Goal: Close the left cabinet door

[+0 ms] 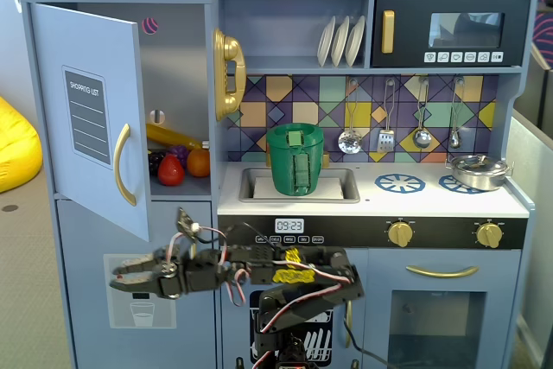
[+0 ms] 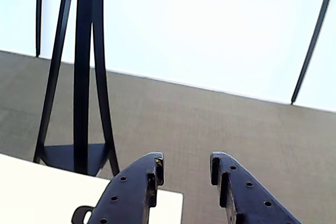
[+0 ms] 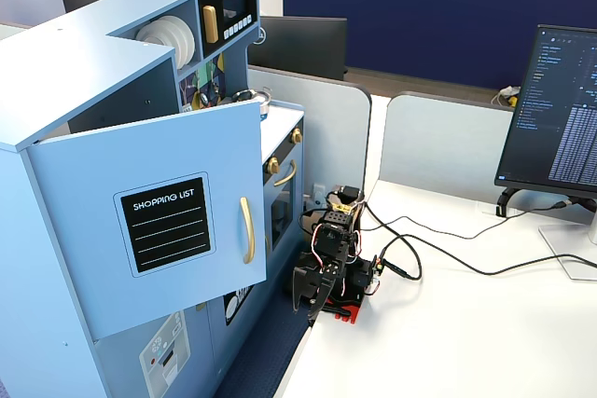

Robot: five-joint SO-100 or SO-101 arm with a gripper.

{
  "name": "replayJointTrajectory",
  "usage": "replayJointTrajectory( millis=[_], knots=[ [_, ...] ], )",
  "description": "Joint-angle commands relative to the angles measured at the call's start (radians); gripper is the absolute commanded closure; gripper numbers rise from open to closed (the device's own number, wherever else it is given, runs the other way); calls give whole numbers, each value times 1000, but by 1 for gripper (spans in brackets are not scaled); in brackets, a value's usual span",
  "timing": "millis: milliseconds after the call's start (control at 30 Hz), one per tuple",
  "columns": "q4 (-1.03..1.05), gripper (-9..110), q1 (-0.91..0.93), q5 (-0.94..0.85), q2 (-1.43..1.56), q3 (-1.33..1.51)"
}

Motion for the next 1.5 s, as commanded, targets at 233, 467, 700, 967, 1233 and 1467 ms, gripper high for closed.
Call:
replayJointTrajectory(
  millis=[233,467,700,967,1233,1467],
  knots=[
    [-41,101,49,-32,-426,-523],
    [-17,101,91,-41,-543,-667],
    [-21,101,183,-29,-552,-664],
    [-21,101,287,-20,-492,-584],
    [-12,101,454,-11,-463,-557],
    [-6,101,621,-34,-439,-520]
  ],
)
